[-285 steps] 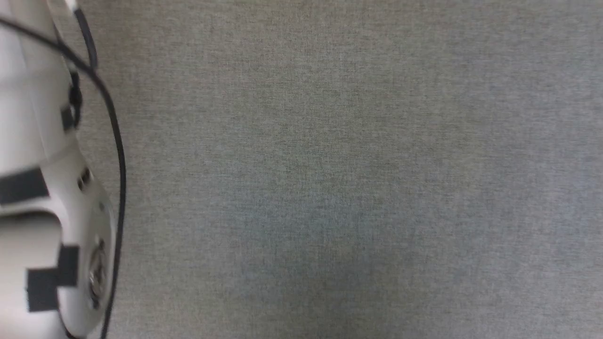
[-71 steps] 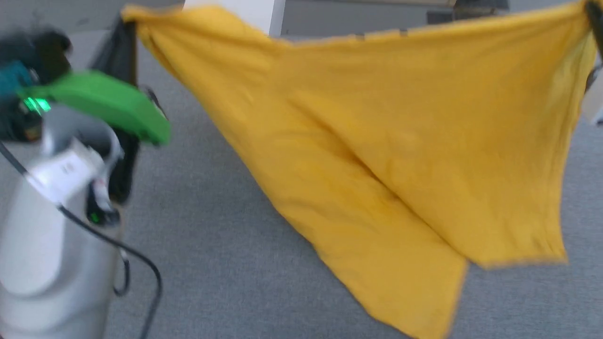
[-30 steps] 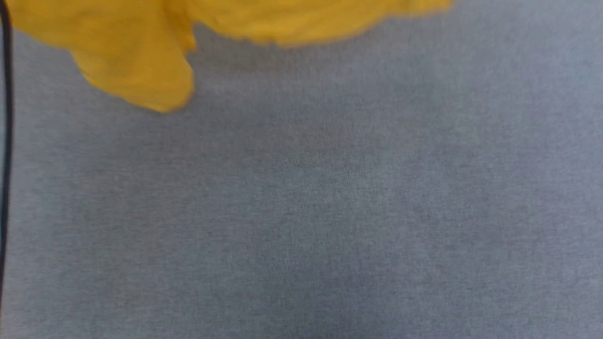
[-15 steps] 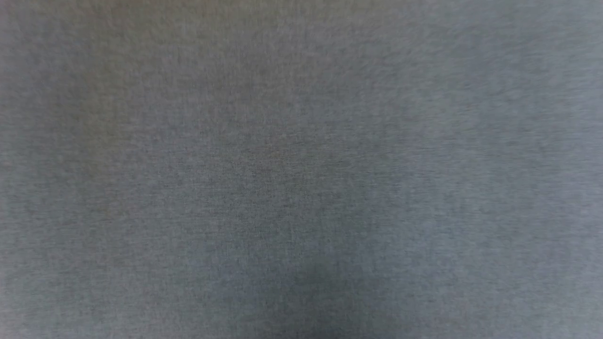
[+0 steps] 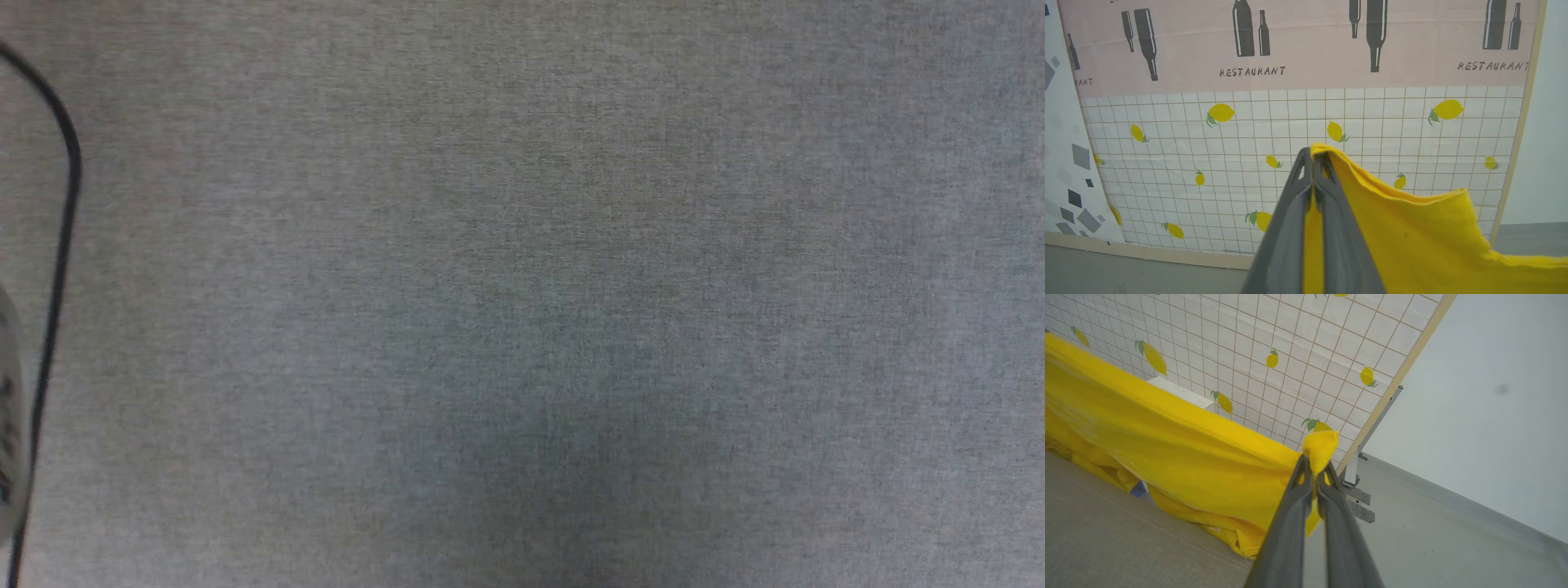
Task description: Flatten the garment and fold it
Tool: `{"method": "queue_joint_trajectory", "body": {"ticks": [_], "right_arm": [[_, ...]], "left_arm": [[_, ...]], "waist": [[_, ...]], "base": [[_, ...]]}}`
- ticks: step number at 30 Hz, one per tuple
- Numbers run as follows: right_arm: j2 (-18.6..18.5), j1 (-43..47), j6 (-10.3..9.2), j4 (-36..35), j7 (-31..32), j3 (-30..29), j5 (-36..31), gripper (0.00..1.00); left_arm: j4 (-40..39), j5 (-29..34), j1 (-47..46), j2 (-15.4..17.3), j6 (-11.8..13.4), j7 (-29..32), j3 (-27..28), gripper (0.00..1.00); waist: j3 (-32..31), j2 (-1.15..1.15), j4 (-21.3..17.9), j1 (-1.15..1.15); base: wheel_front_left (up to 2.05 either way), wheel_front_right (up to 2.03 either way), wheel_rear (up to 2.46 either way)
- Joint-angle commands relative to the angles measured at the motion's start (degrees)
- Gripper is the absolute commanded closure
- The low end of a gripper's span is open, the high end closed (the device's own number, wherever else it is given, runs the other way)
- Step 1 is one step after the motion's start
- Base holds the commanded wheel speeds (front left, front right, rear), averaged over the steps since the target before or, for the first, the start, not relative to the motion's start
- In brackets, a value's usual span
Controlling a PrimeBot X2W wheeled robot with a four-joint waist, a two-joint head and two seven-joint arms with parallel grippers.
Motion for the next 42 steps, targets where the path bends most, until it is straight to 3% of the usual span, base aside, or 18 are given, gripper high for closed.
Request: {"method": "queue_joint_trajectory", "body": {"ticks": [1, 7, 11, 15, 22, 28, 35, 42], "right_arm": [[-1.53, 2.11, -0.09, -1.85, -0.39, 0.7, 1.77, 1.0], [-8.69, 13.7, -0.09, -13.45, 1.1, 1.45, 9.48, 1.0], [-12.62, 24.33, -0.09, -21.6, 3.79, -0.82, 12.86, 1.0], [-13.63, 35.66, -0.09, -28.23, 6.23, -4.56, 14.72, 1.0], [-10.04, 54.91, -0.09, -35.39, 8.58, -11.13, 15.32, 1.0], [-5.51, 70.43, -0.09, -38.24, 9.26, -16.67, 14.98, 1.0], [-0.31, 85.17, -0.09, -40.31, 10.66, -21.96, 14.72, 1.0], [1.9, 96.88, -0.09, -40.61, 14.42, -22.1, 14.56, 1.0]], "left_arm": [[-1.94, -1.01, 2.73, 0.8, -0.74, 0.19, 0.31, 1.0], [-15.54, -4.24, 17.09, 2.84, -1.71, 5.22, 0.58, 1.0], [-27.32, -6.27, 28.6, 4.2, -0.26, 10.1, 1.12, 1.0], [-37.82, -8.13, 40.57, 4.82, 2.19, 13.96, 1.92, 1.0], [-47.69, -8.29, 64.02, 6.25, 5.47, 18.84, -0.34, 1.0], [-47.89, -10.79, 80.73, 6.78, 6.69, 23.32, -3.54, 1.0], [-46.05, -12.68, 93.22, 7.7, 7.65, 30.02, -8.44, 1.0], [-43.79, -16.66, 100.41, 8.82, 5.99, 36.7, -12.82, 1.0]], "waist": [[-1.06, 0.0, 0.56, -0.01], [-4.53, 0.0, 1.51, -0.01], [-7.63, 0.0, 2.04, -0.01], [-11.2, 0.0, 2.2, -0.01], [-18.57, 0.0, 2.44, -0.01], [-24.35, 0.0, 3.23, -0.01], [-29.77, 0.0, 3.82, -0.01], [-33.49, 0.0, 3.66, -0.01]], "base": [[0.0, 0.0, 0.0], [0.0, 0.0, 0.0], [0.0, 0.0, 0.0], [0.0, 0.0, 0.0], [0.0, 0.0, 0.0], [0.0, 0.0, 0.0], [0.0, 0.0, 0.0], [0.0, 0.0, 0.0]]}}
